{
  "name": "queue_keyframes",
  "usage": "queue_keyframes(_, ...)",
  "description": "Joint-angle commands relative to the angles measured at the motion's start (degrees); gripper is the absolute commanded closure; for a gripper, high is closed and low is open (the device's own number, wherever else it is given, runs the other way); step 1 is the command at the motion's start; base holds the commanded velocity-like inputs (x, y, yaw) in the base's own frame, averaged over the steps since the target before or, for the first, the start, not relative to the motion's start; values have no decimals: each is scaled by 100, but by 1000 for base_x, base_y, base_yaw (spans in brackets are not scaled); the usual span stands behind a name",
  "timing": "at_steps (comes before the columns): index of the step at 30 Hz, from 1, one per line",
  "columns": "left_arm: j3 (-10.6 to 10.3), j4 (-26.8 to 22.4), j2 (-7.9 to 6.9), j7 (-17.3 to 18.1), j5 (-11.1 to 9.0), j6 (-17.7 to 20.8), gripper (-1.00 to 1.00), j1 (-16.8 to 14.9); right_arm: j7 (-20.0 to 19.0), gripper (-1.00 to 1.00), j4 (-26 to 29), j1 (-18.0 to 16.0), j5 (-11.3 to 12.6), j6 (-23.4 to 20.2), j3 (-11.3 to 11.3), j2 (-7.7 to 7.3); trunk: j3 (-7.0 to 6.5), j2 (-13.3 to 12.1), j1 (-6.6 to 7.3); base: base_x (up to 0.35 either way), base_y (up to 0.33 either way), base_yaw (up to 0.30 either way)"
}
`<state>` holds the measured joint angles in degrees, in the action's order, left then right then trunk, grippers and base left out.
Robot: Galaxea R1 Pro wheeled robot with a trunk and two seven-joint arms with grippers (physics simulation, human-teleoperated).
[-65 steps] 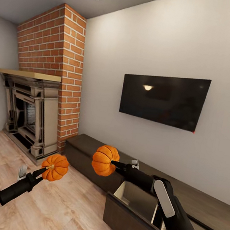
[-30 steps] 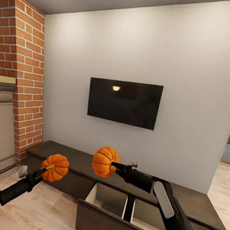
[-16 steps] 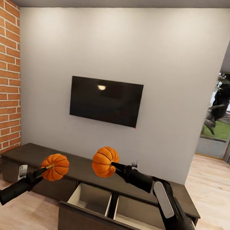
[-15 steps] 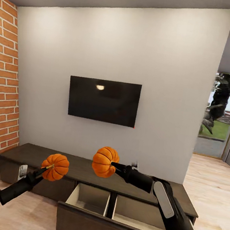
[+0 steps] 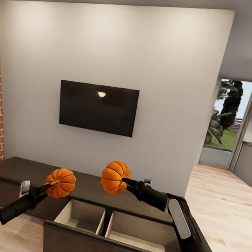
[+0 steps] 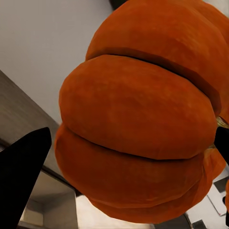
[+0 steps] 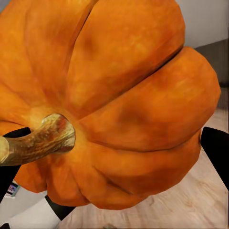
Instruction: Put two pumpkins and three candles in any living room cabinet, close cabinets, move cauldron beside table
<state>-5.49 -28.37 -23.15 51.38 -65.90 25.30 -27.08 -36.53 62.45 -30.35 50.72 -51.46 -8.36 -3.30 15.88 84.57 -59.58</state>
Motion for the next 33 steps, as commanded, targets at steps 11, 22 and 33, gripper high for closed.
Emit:
queue_keyframes(11,-15,-2,-6,13,-89,63,100,-10,-28,100,-89,-6,96,-39,17,0,108,5,0,0,-277,-67)
queue_keyframes(22,-14,-2,-6,13,-83,65,100,-9,-47,100,-132,-6,89,-31,18,5,197,5,0,0,-278,-159)
queue_keyframes(33,-20,-2,-6,13,-81,63,100,-9,-28,100,-120,-6,75,-31,18,8,228,5,0,0,-278,-71)
